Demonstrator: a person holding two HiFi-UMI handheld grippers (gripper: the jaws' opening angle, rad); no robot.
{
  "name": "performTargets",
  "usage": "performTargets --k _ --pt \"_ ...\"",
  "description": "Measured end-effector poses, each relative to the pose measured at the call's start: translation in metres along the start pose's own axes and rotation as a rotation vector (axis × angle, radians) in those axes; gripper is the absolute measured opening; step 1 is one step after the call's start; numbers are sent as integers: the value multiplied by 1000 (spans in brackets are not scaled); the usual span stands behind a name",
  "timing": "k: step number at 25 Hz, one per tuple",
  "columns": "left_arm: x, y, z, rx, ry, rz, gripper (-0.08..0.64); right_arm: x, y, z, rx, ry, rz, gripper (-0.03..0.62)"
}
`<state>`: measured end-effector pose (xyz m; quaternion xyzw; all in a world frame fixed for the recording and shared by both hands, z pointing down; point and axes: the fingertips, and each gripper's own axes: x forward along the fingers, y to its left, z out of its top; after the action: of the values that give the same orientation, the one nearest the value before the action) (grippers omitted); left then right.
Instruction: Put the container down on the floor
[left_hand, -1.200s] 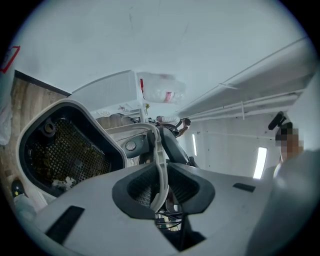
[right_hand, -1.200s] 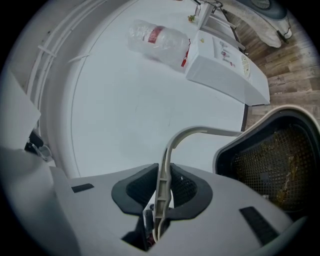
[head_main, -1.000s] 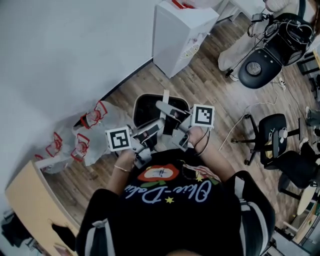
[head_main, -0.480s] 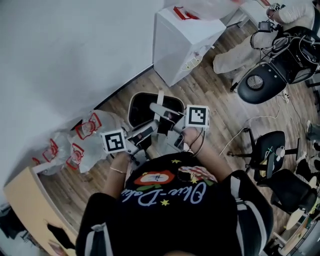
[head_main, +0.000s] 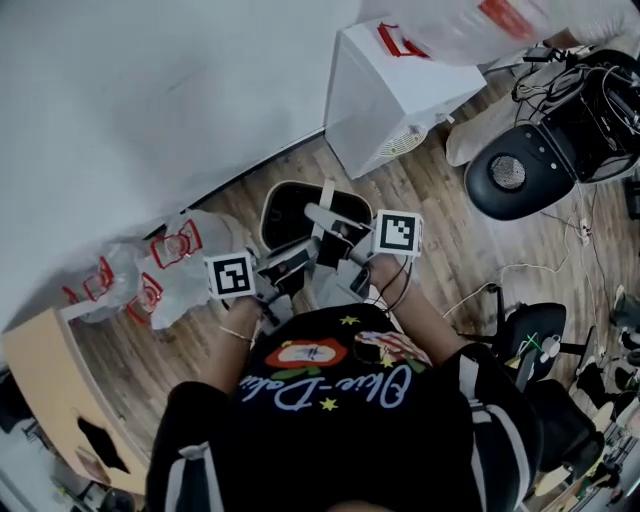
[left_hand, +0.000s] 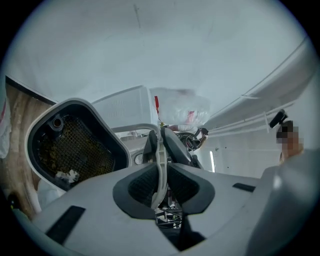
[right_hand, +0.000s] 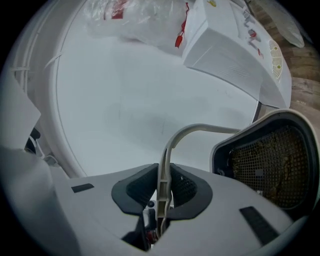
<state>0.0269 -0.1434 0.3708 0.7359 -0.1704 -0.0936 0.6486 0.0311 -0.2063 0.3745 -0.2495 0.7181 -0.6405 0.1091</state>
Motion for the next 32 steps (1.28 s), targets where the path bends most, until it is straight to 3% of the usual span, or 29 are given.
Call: performTargets --k 4,7,11,16,24,32 --pt "-2 1 -2 19 -11 23 49 0 -1 -3 -54 43 -12 58" --pt "7 8 6 20 -25 33 48 3 -6 6 -19 68 -5 58" --pt "35 26 34 -31 -44 56 48 15 -28 39 54 116 -26 57" --pt "41 37 48 -104 -53 43 48 28 -42 52 47 137 -62 57" --pt "46 67 66 -95 25 81 48 42 -70 61 133 96 -130 57" --pt "46 123 90 -96 85 115 48 73 -121 72 152 83 -200 57"
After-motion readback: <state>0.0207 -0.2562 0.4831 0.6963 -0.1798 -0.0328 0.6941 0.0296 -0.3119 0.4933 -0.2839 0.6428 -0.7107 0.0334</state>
